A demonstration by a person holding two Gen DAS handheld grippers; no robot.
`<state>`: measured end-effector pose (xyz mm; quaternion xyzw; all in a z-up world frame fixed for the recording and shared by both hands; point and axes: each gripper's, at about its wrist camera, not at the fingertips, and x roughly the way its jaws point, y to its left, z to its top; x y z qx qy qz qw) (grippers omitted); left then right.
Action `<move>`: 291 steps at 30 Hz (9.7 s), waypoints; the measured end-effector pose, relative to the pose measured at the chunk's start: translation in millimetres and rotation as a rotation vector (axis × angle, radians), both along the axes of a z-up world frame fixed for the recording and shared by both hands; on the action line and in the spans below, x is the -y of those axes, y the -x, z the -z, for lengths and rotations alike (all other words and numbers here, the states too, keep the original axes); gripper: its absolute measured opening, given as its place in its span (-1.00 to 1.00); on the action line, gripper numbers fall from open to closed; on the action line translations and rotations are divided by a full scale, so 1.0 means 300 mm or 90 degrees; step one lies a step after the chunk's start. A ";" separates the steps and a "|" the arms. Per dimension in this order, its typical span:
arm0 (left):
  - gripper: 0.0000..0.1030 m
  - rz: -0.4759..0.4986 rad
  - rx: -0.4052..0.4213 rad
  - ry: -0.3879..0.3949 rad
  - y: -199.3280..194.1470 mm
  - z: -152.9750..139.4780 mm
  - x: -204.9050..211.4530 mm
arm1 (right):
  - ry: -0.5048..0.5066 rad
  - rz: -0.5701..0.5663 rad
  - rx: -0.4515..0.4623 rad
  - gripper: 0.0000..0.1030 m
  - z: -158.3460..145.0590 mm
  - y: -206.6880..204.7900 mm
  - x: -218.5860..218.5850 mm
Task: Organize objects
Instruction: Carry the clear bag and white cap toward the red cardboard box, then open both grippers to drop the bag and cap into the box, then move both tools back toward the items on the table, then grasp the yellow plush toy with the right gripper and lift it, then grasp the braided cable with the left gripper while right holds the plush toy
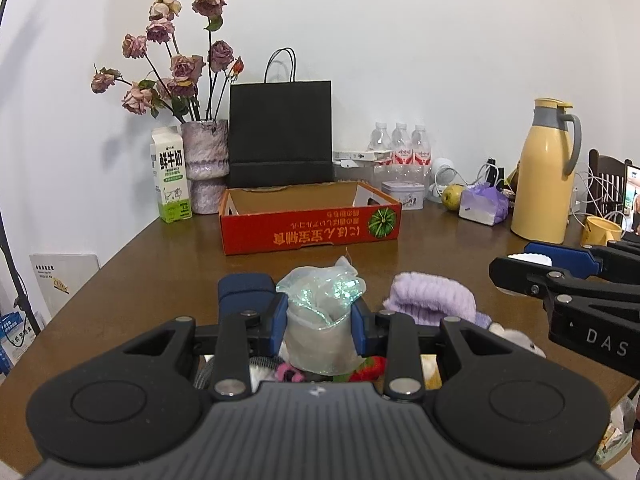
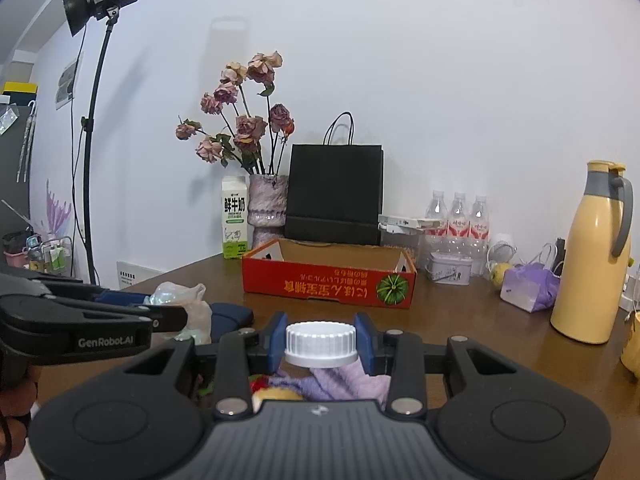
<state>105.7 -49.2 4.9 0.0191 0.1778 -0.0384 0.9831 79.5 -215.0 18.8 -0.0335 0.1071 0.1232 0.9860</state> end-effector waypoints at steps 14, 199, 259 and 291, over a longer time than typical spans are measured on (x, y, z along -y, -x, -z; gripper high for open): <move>-0.36 -0.012 0.017 0.003 -0.145 -0.114 -0.020 | 0.011 -0.017 0.013 -0.32 -0.104 -0.175 -0.011; 1.00 -0.097 -0.061 0.047 -0.114 -0.002 -0.264 | 0.030 0.046 -0.151 0.80 0.046 -0.177 0.035; 1.00 -0.047 -0.208 0.066 -0.154 0.164 -0.258 | -0.014 -0.003 -0.160 -0.19 0.192 -0.159 0.069; 1.00 -0.088 -0.314 0.063 -0.308 0.201 -0.190 | -0.025 -0.006 -0.127 -0.19 0.171 -0.178 0.149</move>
